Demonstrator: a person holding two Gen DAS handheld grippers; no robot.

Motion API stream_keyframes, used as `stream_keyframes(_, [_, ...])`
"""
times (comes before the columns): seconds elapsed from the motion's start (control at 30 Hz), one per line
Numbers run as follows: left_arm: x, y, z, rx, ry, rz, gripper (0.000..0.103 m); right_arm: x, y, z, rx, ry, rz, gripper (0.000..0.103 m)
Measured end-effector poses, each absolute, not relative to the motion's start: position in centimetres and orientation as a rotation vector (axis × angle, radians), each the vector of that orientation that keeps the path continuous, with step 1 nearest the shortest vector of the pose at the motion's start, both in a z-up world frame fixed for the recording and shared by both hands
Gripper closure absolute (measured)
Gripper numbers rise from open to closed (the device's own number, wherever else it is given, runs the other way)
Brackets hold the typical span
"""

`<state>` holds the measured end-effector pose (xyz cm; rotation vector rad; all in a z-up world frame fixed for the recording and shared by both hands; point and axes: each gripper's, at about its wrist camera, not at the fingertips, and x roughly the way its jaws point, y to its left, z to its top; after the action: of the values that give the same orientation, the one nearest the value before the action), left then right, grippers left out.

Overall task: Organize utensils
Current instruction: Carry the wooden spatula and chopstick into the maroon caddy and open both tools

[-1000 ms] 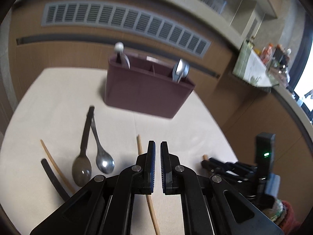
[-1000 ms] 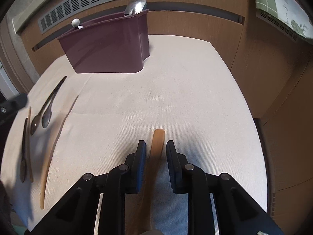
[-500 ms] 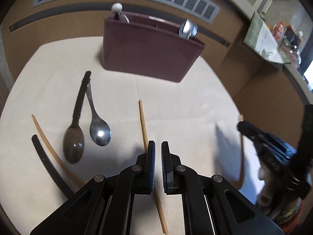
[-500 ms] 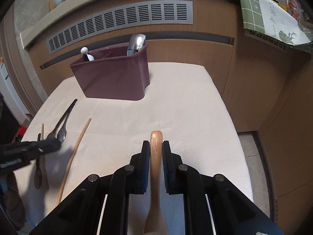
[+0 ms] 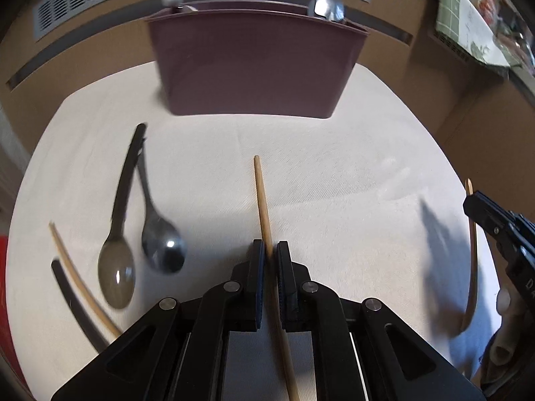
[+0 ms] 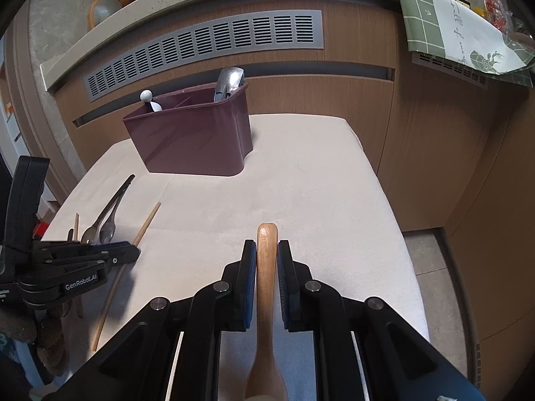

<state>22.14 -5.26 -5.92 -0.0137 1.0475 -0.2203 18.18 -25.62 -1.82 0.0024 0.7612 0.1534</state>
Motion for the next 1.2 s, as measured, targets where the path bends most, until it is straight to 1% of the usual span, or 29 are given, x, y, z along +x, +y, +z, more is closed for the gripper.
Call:
stream_keyframes(0.1, [23.7,-5.0,-5.8,-0.028,1.084,-0.268,0.097,18.1,-25.6,-1.8,0.002,0.76,0.151,0.092])
stream_keyframes(0.23, [23.6,-5.0,-5.0,-0.035,1.043,-0.271,0.098,17.6,-25.6,-1.1,0.01,0.739,0.149,0.092])
stream_keyframes(0.37, [21.4,-3.1,-1.5,-0.228,0.909,-0.315,0.098,16.8,-25.8,0.2,0.016,0.705,0.173,0.092])
stream_keyframes(0.57, [19.3,-1.3,2.1,-0.322,0.764,-0.328,0.098,16.9,-25.6,2.1,0.078,0.689,0.238,0.092])
stream_keyframes(0.67, [19.7,-0.9,4.8,-0.331,0.658,-0.315,0.098,17.4,-25.0,3.3,0.097,0.66,0.258,0.092])
stream_keyframes(0.73, [20.3,-0.2,7.7,-0.349,0.552,-0.33,0.098,18.0,-24.6,5.1,0.102,0.609,0.27,0.092])
stream_keyframes(0.83, [21.2,0.0,13.6,-0.317,0.285,-0.334,0.098,18.7,-24.2,10.3,0.109,0.448,0.302,0.092])
stream_keyframes(0.9, [22.2,0.0,16.0,-0.303,0.133,-0.3,0.098,19.3,-23.7,14.3,0.096,0.324,0.31,0.092])
stream_keyframes(1.03, [25.9,0.7,16.8,-0.354,-0.004,-0.231,0.098,21.8,-22.1,19.1,0.046,0.203,0.314,0.092])
stream_keyframes(1.13, [28.3,0.8,15.4,-0.338,-0.07,-0.146,0.098,24.6,-21.1,20.0,0.011,0.198,0.319,0.092])
stream_keyframes(1.2, [30.4,0.5,13.8,-0.328,-0.043,-0.123,0.098,26.5,-20.7,19.5,-0.007,0.221,0.33,0.092])
